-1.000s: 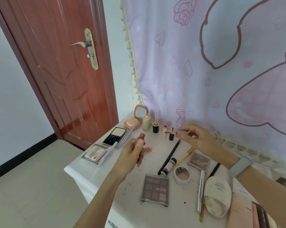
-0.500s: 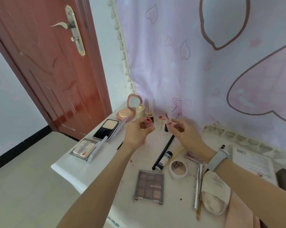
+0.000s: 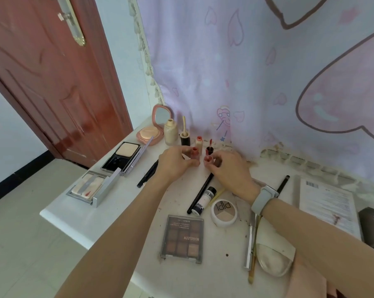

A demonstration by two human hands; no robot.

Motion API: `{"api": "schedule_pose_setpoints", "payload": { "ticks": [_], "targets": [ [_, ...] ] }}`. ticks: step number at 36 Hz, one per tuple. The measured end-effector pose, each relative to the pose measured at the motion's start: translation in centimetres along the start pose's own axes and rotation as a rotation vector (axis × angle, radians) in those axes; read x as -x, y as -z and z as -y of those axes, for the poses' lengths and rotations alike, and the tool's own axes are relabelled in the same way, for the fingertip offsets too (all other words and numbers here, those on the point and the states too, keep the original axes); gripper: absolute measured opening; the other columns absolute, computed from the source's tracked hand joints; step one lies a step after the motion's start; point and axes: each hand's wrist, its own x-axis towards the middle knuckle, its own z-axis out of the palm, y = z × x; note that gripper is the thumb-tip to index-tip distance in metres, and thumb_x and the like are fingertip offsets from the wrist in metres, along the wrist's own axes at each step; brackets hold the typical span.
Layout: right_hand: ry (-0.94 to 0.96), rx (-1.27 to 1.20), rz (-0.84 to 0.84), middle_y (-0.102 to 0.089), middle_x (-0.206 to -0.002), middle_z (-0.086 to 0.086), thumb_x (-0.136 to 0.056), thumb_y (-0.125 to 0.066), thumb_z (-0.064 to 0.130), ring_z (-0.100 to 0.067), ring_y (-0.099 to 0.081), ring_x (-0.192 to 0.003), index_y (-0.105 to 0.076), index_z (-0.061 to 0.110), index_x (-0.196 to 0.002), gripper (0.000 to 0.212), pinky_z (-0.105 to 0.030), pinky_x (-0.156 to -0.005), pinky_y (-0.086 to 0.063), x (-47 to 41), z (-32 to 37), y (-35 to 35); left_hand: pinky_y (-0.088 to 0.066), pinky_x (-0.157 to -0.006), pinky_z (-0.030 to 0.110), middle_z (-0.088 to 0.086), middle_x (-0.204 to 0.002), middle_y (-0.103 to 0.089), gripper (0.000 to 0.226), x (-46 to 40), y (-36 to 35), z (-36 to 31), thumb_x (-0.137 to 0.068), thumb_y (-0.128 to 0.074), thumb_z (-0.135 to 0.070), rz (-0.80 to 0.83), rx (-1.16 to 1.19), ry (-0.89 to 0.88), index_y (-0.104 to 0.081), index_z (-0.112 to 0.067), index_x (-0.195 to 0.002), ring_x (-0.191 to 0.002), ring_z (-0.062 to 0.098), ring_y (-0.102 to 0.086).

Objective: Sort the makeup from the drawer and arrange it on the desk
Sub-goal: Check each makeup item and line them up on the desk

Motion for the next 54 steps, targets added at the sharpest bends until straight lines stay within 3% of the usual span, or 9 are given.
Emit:
{"api": "schedule_pose_setpoints", "payload": {
  "ticks": [5,13,23,31,36,43,46,50,54],
  "targets": [
    [-0.029,0.162,-0.027,-0.061,-0.103,-0.005,-0.089,-0.051,0.045,-0.027,-0.046,-0.108,-0.069,0.024,-0.102,0.031,-0.04,-0.093,-0.036,-0.1,0.4,-0.1,-0.045,-0.083,0.033,-0.019,-0.09,-0.064,0.032,0.0,-0.1,0.0,-0.074,-0.074,-0.029,-0.053,0.003,-0.011,-0.068,-0.031,-0.106,-0.072,0.005,-0.049],
    [-0.077,0.208,0.005,-0.056,-0.119,-0.008,-0.088,-0.05,0.046,-0.028,-0.04,-0.118,-0.063,0.018,-0.114,0.04,-0.04,-0.098,-0.031,0.2,0.2,-0.3,-0.044,-0.093,0.041,-0.008,-0.111,-0.065,0.054,0.6,-0.1,-0.3,-0.076,-0.073,-0.032,-0.076,-0.017,0.024,-0.055,-0.021,-0.126,-0.094,0.014,-0.057],
    [0.003,-0.044,-0.087,-0.054,-0.094,0.007,-0.085,-0.058,0.041,-0.017,-0.048,-0.101,-0.059,0.018,-0.115,0.037,-0.033,-0.086,-0.04,2.5,0.3,2.2,-0.027,-0.099,0.037,-0.002,-0.13,-0.054,0.046,6.4,2.5,1.7,-0.09,-0.054,-0.039,-0.08,-0.526,0.02,-0.049,-0.022,-0.133,-0.123,0.023,-0.038],
    [0.089,-0.156,-0.077,-0.058,-0.091,0.003,-0.09,-0.055,0.031,-0.01,-0.044,-0.082,-0.065,0.02,-0.101,0.018,-0.023,-0.074,-0.034,4.3,2.1,2.8,-0.028,-0.089,0.033,-0.002,-0.119,-0.056,0.029,8.2,2.5,1.3,-0.099,-0.036,-0.023,-0.051,-0.782,0.018,-0.055,-0.024,-0.121,-0.114,0.023,-0.04],
    [0.088,-0.342,0.028,-0.057,-0.086,0.017,-0.092,-0.053,0.028,0.005,-0.049,-0.072,-0.06,0.033,-0.094,0.009,-0.005,-0.067,-0.038,5.1,3.6,4.3,-0.035,-0.088,0.033,0.006,-0.112,-0.054,0.027,8.9,3.8,-0.6,-0.099,-0.04,-0.016,-0.255,-0.361,-0.169,-0.058,-0.013,-0.119,-0.107,0.027,-0.047],
    [0.14,-0.847,0.101,-0.06,-0.061,0.008,-0.094,-0.05,0.031,-0.006,-0.047,-0.051,-0.056,0.026,-0.093,0.008,-0.014,-0.051,-0.038,6.4,8.0,7.8,-0.039,-0.076,0.01,-0.001,-0.1,-0.055,0.025,11.6,7.7,-5.7,-0.092,-0.052,-0.009,-0.296,-0.018,-0.529,-0.062,-0.01,-0.116,-0.083,0.004,-0.051],
    [0.155,-0.933,0.051,-0.058,-0.056,0.005,-0.08,-0.06,0.037,-0.008,-0.045,-0.048,-0.058,0.021,-0.086,0.017,-0.014,-0.049,-0.036,7.2,9.5,8.7,-0.045,-0.078,0.01,-0.004,-0.101,-0.06,0.026,13.2,8.0,-6.8,-0.09,-0.056,-0.015,-0.327,0.065,-0.543,-0.06,-0.015,-0.116,-0.089,0.003,-0.055],
    [0.16,-1.014,0.029,-0.053,-0.052,0.007,-0.09,-0.058,0.014,-0.007,-0.04,-0.047,-0.058,0.017,-0.081,0.01,-0.016,-0.049,-0.036,8.2,10.1,9.3,-0.037,-0.072,0.002,-0.021,-0.093,-0.054,0.026,14.5,7.8,-7.5,-0.088,-0.058,-0.022,-0.376,0.013,-0.532,-0.06,-0.014,-0.113,-0.081,-0.008,-0.05],
    [0.108,-1.029,0.05,-0.05,-0.051,0.001,-0.092,-0.054,0.009,-0.01,-0.037,-0.047,-0.057,0.009,-0.082,0.01,-0.032,-0.058,-0.038,8.9,10.2,9.7,-0.041,-0.054,0.021,-0.003,-0.079,-0.063,0.034,15.4,7.5,-7.9,-0.092,-0.05,-0.036,-0.391,-0.29,-0.549,-0.064,-0.008,-0.105,-0.066,0.017,-0.058]
  ]
}}
